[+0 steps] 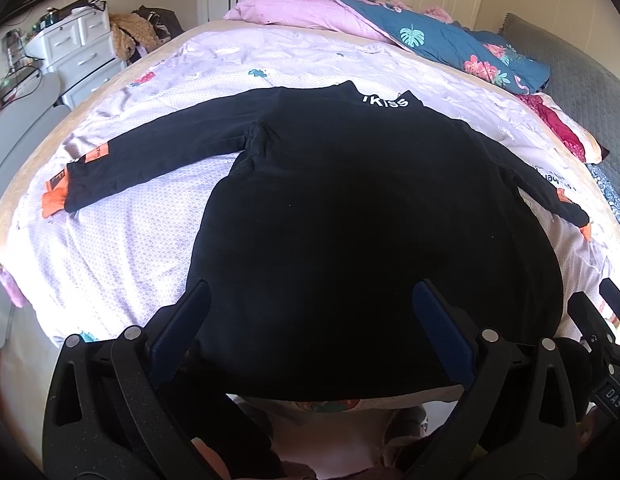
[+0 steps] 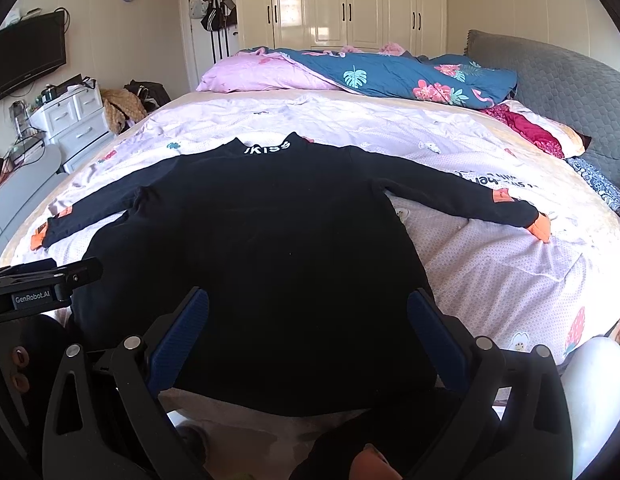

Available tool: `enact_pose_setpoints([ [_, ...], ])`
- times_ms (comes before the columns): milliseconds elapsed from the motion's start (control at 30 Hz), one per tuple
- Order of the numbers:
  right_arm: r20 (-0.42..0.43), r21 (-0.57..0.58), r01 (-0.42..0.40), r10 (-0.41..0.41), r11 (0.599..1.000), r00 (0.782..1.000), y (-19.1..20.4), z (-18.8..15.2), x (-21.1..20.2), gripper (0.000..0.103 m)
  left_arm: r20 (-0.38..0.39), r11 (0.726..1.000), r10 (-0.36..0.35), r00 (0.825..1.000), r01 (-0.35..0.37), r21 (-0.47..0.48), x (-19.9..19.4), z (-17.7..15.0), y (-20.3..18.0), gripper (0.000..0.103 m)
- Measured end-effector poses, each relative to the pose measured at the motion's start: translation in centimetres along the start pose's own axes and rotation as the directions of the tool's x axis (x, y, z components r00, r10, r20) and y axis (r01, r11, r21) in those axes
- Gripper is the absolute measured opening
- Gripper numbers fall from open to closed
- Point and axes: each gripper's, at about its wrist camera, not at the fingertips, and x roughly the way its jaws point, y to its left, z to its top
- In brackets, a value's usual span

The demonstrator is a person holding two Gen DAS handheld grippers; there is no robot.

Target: Fold small clothes

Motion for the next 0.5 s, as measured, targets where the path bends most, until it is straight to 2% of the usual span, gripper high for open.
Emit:
enact_pose_setpoints([
  [500,-0.005,-0.003,0.001,-0.001,1.0,1.0,0.01,-0.07,0.08,0.099,-0.002,1.0,-0.004,1.0,0.004,-0.002,0.19,0.12,0.1,0.095],
])
